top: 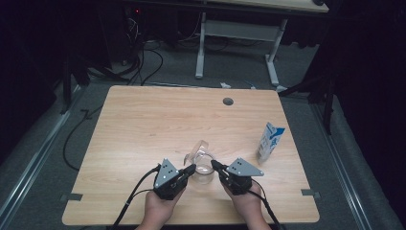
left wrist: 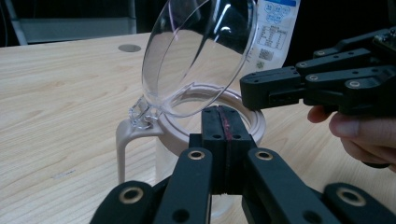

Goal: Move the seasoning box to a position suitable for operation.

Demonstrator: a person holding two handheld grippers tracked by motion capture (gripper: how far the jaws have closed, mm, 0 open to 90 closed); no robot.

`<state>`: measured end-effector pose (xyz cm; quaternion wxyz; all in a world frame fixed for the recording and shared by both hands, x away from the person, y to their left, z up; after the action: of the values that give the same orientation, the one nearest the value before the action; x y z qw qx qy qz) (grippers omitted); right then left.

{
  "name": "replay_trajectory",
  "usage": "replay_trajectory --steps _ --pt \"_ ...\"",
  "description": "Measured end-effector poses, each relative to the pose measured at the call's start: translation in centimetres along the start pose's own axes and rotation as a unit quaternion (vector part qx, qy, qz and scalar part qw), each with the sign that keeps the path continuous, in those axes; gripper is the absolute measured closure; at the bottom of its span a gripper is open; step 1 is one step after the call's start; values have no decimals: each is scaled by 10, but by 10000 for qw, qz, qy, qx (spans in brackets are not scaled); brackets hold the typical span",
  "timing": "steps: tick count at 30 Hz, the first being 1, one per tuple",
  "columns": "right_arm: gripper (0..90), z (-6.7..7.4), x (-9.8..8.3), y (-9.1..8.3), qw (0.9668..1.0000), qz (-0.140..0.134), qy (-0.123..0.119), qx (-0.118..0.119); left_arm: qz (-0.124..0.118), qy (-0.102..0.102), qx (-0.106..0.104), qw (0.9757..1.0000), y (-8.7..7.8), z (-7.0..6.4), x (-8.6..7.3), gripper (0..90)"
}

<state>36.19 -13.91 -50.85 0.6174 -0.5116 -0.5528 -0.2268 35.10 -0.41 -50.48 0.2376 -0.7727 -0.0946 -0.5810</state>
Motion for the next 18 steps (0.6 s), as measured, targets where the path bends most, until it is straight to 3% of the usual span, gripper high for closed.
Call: replay_trajectory --steps 18 --pt "900 1 0 1 10000 -8 4 19 -183 -77 216 9996 -8 10 3 900"
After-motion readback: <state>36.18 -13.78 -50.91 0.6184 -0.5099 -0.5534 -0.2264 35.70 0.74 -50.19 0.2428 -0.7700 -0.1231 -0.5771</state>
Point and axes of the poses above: each handheld gripper's, and its own axes: y roughly forward along the jaws, x roughly out of its top, z roughly to its left, the point moved 8 cm from there along y, roughly forward along the jaws, and after that the axes turned 13 degrees about -x, right-handed, at the moved point
